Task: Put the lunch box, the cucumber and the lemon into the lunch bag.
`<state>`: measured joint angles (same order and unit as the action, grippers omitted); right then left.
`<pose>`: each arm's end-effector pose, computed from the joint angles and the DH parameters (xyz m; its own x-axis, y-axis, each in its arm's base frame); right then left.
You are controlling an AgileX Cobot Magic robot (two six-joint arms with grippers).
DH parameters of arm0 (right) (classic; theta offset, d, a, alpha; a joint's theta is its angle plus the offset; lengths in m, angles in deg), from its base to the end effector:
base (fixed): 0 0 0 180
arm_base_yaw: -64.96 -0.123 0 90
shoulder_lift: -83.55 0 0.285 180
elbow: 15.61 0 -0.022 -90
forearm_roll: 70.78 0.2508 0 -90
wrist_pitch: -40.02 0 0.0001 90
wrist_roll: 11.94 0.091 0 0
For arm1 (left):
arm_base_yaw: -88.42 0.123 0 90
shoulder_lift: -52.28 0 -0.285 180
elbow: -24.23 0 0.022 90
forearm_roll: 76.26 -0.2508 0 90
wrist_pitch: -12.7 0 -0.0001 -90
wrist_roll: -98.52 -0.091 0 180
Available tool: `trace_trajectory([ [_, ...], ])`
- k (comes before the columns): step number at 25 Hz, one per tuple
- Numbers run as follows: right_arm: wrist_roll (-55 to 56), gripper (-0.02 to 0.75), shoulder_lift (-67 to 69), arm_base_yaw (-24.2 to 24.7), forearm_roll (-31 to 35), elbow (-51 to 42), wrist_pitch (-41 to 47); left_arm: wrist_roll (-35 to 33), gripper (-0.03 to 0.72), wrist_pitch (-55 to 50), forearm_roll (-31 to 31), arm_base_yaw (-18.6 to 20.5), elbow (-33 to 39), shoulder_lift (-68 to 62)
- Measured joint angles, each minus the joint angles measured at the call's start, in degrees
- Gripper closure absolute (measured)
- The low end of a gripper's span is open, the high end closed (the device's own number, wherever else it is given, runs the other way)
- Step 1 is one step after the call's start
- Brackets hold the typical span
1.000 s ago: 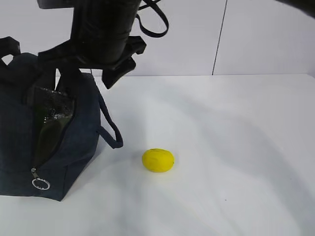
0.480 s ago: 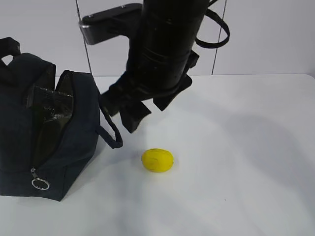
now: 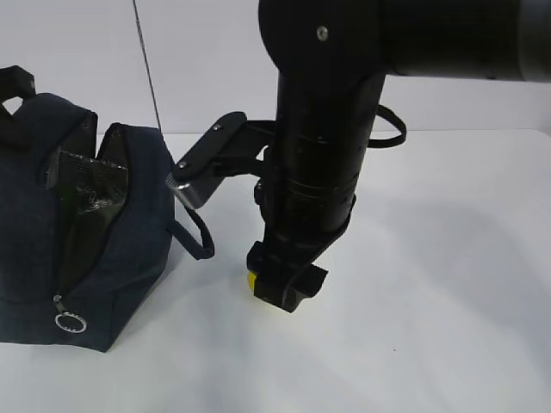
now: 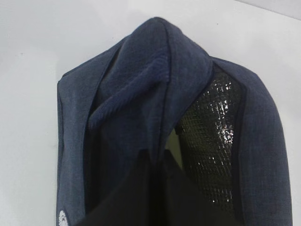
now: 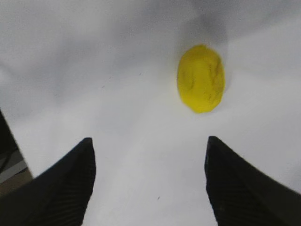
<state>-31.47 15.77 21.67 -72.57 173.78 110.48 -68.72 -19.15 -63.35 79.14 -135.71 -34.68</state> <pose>0.2695 0.2502 0.2622 -0.4437 -0.8906 -0.0998 -0.8899 0.4510 -0.0677 0.2857 -0.0576 0.2878 -0.7693 -0.2800 -0.5743 -0.0792 0.9337 -0.3491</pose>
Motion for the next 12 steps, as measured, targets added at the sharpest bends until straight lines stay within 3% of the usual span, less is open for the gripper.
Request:
trace_trajectory([
  [7,-10.01,0.193,0.0,0.0,-2.68,-1.08,-11.58,0.0,0.695,0.0,-0.36,0.0,0.0,0.0],
  [12,-12.46,0.193,2.79,0.35,-3.62,-1.08,-14.02,-0.1,0.695,0.0,-1.18,0.0,0.0,0.0],
])
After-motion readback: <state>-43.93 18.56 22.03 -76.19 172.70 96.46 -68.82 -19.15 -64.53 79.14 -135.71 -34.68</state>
